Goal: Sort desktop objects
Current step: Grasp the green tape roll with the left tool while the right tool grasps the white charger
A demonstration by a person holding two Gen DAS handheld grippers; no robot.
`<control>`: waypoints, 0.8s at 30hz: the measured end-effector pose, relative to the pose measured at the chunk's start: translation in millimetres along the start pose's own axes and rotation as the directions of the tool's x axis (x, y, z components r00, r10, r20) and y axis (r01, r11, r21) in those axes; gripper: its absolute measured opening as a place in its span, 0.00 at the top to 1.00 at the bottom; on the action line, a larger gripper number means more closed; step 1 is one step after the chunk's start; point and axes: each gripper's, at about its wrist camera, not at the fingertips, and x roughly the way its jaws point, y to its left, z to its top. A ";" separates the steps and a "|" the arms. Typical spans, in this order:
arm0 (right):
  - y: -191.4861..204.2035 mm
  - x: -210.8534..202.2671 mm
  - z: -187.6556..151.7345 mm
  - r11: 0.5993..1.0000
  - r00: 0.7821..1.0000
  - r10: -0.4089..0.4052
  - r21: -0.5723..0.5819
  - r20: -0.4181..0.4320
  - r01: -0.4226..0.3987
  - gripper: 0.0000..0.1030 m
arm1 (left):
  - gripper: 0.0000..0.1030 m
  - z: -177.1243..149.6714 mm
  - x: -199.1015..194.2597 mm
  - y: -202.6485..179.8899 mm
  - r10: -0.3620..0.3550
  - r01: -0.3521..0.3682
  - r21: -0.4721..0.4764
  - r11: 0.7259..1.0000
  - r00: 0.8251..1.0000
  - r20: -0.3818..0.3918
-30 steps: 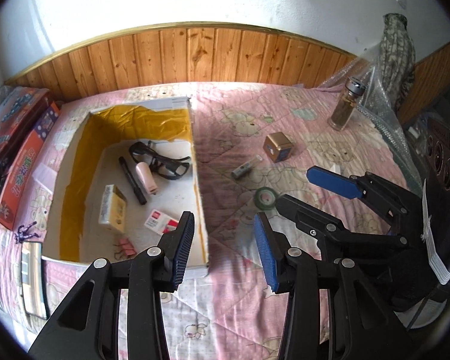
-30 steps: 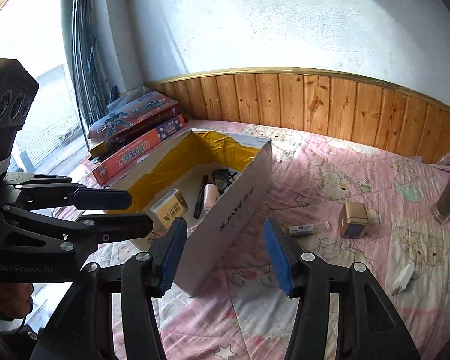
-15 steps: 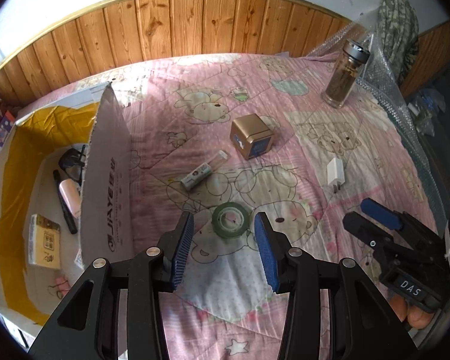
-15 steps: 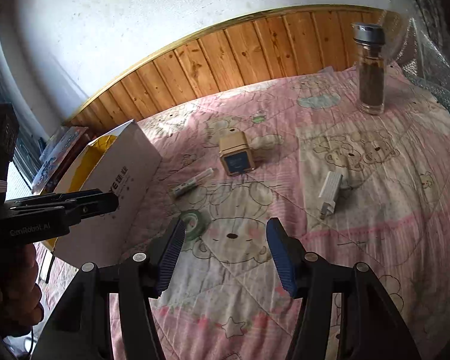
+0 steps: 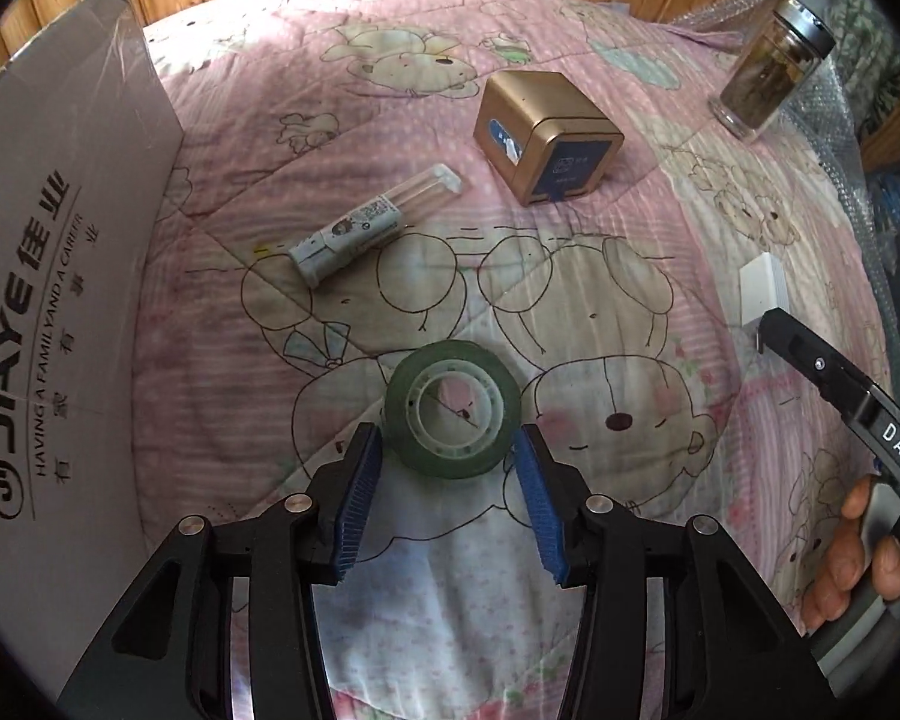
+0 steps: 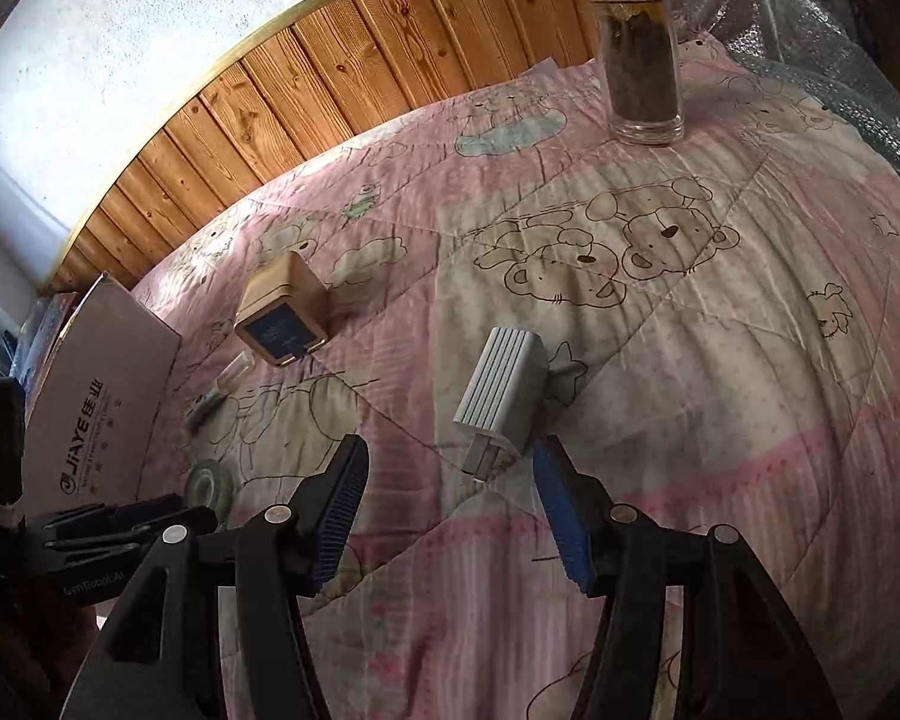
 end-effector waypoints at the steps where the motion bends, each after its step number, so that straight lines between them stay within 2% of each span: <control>1: -1.0 5.1 1.9 1.000 1.000 0.000 -0.006 -0.008 0.000 0.43 | 0.49 0.5 -0.3 -0.3 -0.001 0.001 -0.001 1.000 1.000 0.018; 3: -2.4 14.3 5.2 1.000 1.000 -0.003 -0.016 -0.023 0.002 0.43 | 0.47 2.2 1.0 -2.8 0.012 -0.012 0.013 1.000 0.999 0.033; 4: -1.9 16.0 6.5 1.000 1.000 -0.005 -0.026 -0.019 0.004 0.47 | 0.47 3.6 1.7 -3.7 0.016 -0.016 0.018 1.000 0.999 0.040; 8: -3.7 22.3 12.6 0.999 1.000 -0.017 -0.047 -0.016 0.016 0.72 | 0.45 5.7 5.8 -10.3 0.041 -0.044 0.044 0.998 0.997 0.066; 13: -10.7 22.2 15.1 0.999 1.000 0.022 -0.028 -0.016 -0.023 0.73 | 0.52 1.7 7.1 -16.7 0.075 -0.086 0.089 0.992 0.991 0.115; 18: -9.8 18.5 16.5 0.999 0.999 0.034 -0.027 -0.015 -0.035 0.73 | 0.52 3.9 1.6 -6.8 0.016 -0.020 0.037 0.999 0.995 0.104; 24: 6.5 3.9 11.2 0.996 0.998 0.067 -0.056 -0.013 -0.068 0.73 | 0.52 1.7 -18.6 -4.8 -0.002 0.001 0.008 1.000 0.992 0.126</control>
